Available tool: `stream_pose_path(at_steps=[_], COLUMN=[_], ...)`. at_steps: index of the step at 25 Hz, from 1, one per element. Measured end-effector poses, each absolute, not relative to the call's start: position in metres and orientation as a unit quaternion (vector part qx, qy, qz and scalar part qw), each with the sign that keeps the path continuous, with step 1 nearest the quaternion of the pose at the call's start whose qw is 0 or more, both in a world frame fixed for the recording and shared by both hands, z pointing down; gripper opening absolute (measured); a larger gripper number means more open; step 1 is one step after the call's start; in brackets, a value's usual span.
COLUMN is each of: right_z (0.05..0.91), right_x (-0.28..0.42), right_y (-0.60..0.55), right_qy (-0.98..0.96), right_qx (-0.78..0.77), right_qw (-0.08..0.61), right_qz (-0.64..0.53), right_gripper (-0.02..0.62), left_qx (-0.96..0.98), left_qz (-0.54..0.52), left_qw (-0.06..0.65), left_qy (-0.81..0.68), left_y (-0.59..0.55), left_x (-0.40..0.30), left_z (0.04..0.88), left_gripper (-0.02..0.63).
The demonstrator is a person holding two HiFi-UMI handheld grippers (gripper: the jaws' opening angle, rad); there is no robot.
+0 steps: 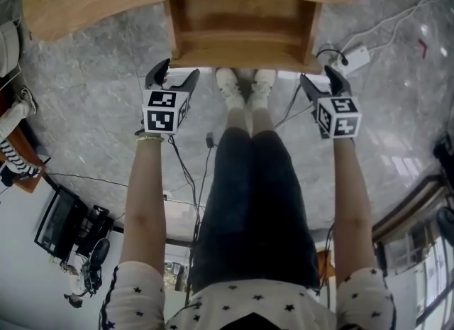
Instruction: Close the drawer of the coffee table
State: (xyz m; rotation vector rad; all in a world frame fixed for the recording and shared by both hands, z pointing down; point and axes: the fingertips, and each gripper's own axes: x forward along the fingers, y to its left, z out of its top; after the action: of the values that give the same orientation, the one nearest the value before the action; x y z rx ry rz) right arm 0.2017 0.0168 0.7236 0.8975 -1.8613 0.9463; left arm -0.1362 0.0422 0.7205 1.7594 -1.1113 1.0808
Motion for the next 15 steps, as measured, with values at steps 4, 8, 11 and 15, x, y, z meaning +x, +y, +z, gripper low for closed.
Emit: stream_pose_path(at_steps=[4, 8, 11, 15], right_z=[0.732, 0.736, 0.736, 0.737], right_x=[0.197, 0.194, 0.196, 0.194], right_y=[0.017, 0.013, 0.013, 0.012], right_qy=[-0.742, -0.742, -0.742, -0.738], right_qx=[0.355, 0.354, 0.354, 0.362], right_qw=[0.424, 0.423, 0.422, 0.422], right_qz=[0.380, 0.382, 0.381, 0.381], right_gripper=[0.311, 0.311, 0.311, 0.310], left_qx=[0.692, 0.690, 0.687, 0.687], left_qz=[0.436, 0.442, 0.441, 0.440], left_qw=[0.381, 0.377, 0.375, 0.378], left_qy=[-0.433, -0.433, -0.438, -0.438], left_y=[0.038, 0.034, 0.034, 0.034], left_x=[-0.135, -0.133, -0.131, -0.133], left_z=[0.730, 0.733, 0.732, 0.733], left_gripper=[0.325, 0.325, 0.325, 0.324])
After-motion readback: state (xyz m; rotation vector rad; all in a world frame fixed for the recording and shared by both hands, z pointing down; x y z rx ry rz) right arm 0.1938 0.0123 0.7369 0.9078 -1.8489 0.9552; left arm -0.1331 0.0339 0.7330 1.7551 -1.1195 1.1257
